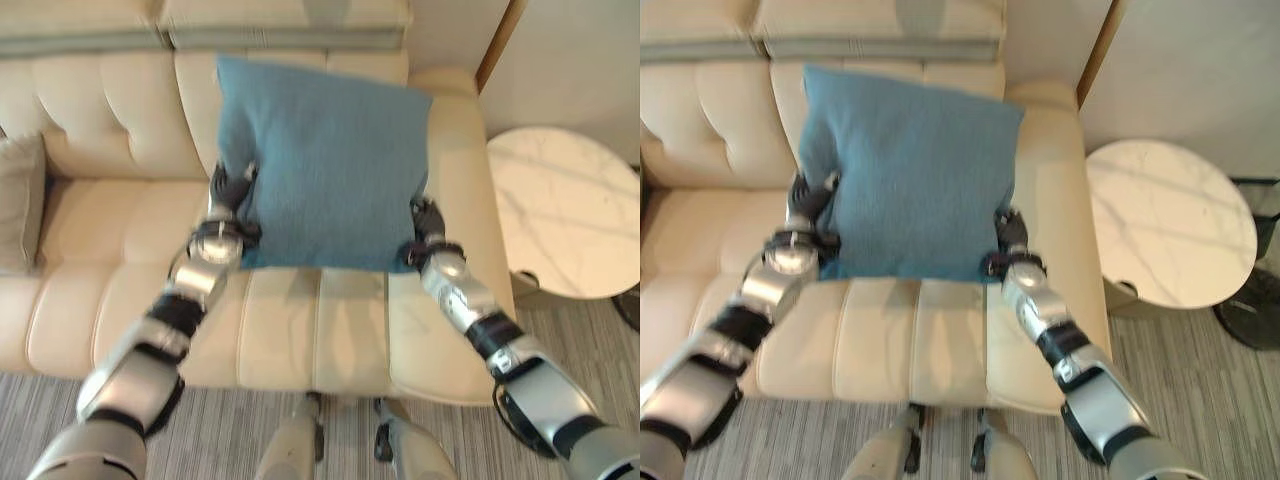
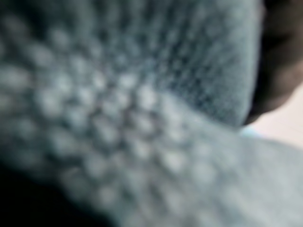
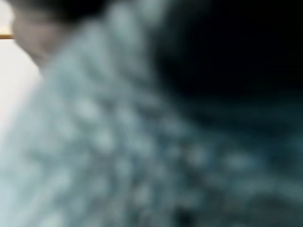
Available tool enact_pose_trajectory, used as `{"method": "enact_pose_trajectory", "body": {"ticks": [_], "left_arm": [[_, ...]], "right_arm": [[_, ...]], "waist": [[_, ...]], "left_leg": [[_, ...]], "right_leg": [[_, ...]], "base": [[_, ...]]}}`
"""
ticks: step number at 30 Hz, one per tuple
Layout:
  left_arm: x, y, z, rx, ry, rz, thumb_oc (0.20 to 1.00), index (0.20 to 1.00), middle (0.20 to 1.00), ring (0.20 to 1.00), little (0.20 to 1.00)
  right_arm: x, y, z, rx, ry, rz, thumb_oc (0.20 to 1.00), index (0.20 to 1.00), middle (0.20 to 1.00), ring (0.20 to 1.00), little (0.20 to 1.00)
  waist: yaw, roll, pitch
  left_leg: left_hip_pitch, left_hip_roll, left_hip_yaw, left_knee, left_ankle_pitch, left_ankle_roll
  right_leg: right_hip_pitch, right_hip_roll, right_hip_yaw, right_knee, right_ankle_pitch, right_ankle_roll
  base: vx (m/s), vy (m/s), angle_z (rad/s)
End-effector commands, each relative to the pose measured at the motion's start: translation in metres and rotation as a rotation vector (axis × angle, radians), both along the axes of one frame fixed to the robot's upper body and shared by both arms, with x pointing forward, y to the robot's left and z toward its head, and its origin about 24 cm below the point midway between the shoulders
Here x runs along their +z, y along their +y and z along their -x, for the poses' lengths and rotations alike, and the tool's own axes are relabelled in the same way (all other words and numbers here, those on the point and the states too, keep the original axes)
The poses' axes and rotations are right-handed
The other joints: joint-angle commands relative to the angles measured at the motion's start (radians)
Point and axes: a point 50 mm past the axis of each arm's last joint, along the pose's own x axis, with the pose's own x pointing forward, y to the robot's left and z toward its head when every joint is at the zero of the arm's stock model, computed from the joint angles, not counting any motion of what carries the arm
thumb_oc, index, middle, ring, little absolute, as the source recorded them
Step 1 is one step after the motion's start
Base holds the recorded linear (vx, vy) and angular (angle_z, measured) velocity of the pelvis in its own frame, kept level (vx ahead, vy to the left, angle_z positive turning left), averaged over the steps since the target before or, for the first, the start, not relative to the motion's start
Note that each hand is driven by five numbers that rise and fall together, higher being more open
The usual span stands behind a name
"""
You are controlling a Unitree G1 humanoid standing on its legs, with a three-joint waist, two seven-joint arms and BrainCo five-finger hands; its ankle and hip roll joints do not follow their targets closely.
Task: Pick up all the scattered cushions and arrange them neatly on the sofa.
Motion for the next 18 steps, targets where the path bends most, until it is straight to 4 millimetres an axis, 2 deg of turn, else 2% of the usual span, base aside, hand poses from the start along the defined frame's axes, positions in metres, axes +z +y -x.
{"method": "enact_pose_trajectory", "body": {"ticks": [1,2,3,5,6,8,10,11,12,13,16,18], "left_arm": [[0.108,-0.053,0.007,-0.055,-0.451,-0.146,0.2,0.2,0.2,0.2,0.2],[0.122,-0.055,0.005,0.04,-0.501,-0.197,0.2,0.2,0.2,0.2,0.2],[0.132,-0.057,0.003,0.083,-0.523,-0.232,0.2,0.2,0.2,0.2,0.2],[0.164,-0.059,0.005,0.227,-0.617,-0.371,0.2,0.2,0.2,0.2,0.2],[0.167,-0.06,0.005,0.227,-0.623,-0.371,0.2,0.2,0.2,0.2,0.2],[0.186,-0.058,0.008,0.307,-0.669,-0.48,0.2,0.2,0.2,0.2,0.2],[0.205,-0.053,0.013,0.383,-0.714,-0.546,0.2,0.2,0.2,0.2,0.2],[0.215,-0.044,0.014,0.421,-0.694,-0.509,0.382,0.382,0.382,0.382,0.382],[0.219,-0.038,0.015,0.445,-0.691,-0.498,1.0,1.0,1.0,1.0,1.0],[0.22,-0.038,0.016,0.445,-0.693,-0.497,1.0,1.0,1.0,1.0,1.0],[0.221,-0.014,0.014,0.455,-0.622,-0.383,1.0,1.0,1.0,1.0,1.0],[0.213,0.002,0.011,0.413,-0.555,-0.272,1.0,1.0,1.0,1.0,1.0]], "right_arm": [[0.124,0.056,0.008,0.095,-0.49,0.023,0.2,0.2,0.2,0.2,0.2],[0.145,0.054,0.008,0.026,-0.566,0.072,0.2,0.2,0.2,0.2,0.2],[0.159,0.054,0.008,-0.02,-0.619,0.12,0.2,0.2,0.2,0.2,0.2],[0.199,0.04,0.01,-0.22,-0.771,0.305,0.2,0.2,0.2,0.2,0.2],[0.201,0.04,0.01,-0.224,-0.777,0.305,0.2,0.2,0.2,0.2,0.2],[0.222,0.023,0.014,-0.405,-0.883,0.435,0.2,0.2,0.2,0.2,0.2],[0.241,0.002,0.017,-0.537,-0.925,0.473,0.2,0.2,0.2,0.2,0.2],[0.254,-0.021,0.018,-0.651,-0.916,0.501,0.586,0.586,0.586,0.586,0.586],[0.259,-0.031,0.018,-0.685,-0.91,0.511,1.0,1.0,1.0,1.0,1.0],[0.26,-0.031,0.019,-0.686,-0.912,0.511,1.0,1.0,1.0,1.0,1.0],[0.261,-0.063,0.015,-0.766,-0.822,0.527,1.0,1.0,1.0,1.0,1.0],[0.254,-0.079,0.011,-0.783,-0.752,0.518,1.0,1.0,1.0,1.0,1.0]], "waist": [[-0.006,-0.006,0.075],[-0.008,0.0,0.086],[-0.011,0.005,0.089],[-0.014,0.022,0.109],[-0.014,0.022,0.109],[-0.013,0.032,0.123],[-0.011,0.037,0.132],[-0.011,0.031,0.138],[-0.011,0.029,0.14],[-0.01,0.03,0.14],[-0.013,0.021,0.147],[-0.016,0.02,0.151]], "left_leg": [[-0.076,-0.029,-0.002,0.142,-0.143,0.025],[-0.111,-0.031,-0.006,0.163,-0.149,0.023],[-0.15,-0.035,-0.008,0.18,-0.146,0.021],[-0.23,-0.044,-0.017,0.22,-0.146,0.018],[-0.239,-0.044,-0.018,0.225,-0.148,0.018],[-0.284,-0.049,-0.022,0.248,-0.15,0.018],[-0.326,-0.054,-0.026,0.27,-0.155,0.019],[-0.362,-0.056,-0.03,0.288,-0.159,0.021],[-0.377,-0.057,-0.03,0.297,-0.161,0.021],[-0.38,-0.057,-0.03,0.299,-0.161,0.021],[-0.393,-0.059,-0.031,0.305,-0.164,0.024],[-0.374,-0.06,-0.03,0.292,-0.162,0.024]], "right_leg": [[-0.007,-0.061,0.032,0.184,-0.243,0.061],[-0.039,-0.064,0.031,0.205,-0.253,0.062],[-0.078,-0.067,0.03,0.22,-0.254,0.063],[-0.149,-0.074,0.025,0.264,-0.263,0.065],[-0.157,-0.075,0.024,0.269,-0.265,0.065],[-0.197,-0.082,0.02,0.293,-0.275,0.069],[-0.237,-0.084,0.022,0.314,-0.281,0.07],[-0.268,-0.084,0.024,0.328,-0.286,0.07],[-0.283,-0.083,0.025,0.336,-0.286,0.07],[-0.287,-0.083,0.025,0.338,-0.287,0.07],[-0.297,-0.08,0.027,0.337,-0.286,0.068],[-0.281,-0.076,0.028,0.319,-0.28,0.067]], "base": [[-0.01,0.087,0.09],[-0.01,0.094,0.14],[0.01,0.088,0.18],[0.0,0.097,0.16],[0.01,0.064,0.11],[0.01,0.034,0.15],[0.02,0.05,0.13],[0.02,0.04,0.1],[0.02,0.023,0.07],[0.02,0.015,0.05],[0.02,0.003,0.06],[0.03,0.015,0.13]]}}
